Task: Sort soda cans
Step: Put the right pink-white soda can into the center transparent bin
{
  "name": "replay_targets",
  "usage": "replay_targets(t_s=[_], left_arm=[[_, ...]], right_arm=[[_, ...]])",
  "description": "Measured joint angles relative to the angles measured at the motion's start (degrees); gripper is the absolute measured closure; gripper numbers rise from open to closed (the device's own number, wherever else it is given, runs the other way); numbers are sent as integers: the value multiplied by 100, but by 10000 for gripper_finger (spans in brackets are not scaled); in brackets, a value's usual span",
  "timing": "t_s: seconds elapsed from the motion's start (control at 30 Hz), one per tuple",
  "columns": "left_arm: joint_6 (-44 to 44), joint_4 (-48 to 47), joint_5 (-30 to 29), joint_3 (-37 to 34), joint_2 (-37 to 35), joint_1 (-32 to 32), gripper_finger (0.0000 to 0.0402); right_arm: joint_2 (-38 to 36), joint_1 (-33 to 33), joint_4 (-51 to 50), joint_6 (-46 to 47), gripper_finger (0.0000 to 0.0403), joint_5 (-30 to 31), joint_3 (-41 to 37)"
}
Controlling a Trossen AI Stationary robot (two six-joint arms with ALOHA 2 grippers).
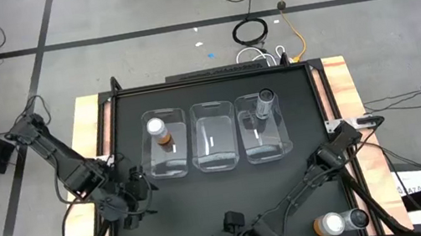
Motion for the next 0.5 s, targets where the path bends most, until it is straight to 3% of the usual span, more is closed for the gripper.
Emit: replay_targets(t_s=[0.3, 0.5], left_arm=[[-9, 13, 0, 0, 1, -126, 56], [-22, 96, 0, 1, -1, -129, 56]], right_arm=[[111, -46, -53, -10, 25, 1, 2], [99, -153, -125, -50, 116, 43, 2]])
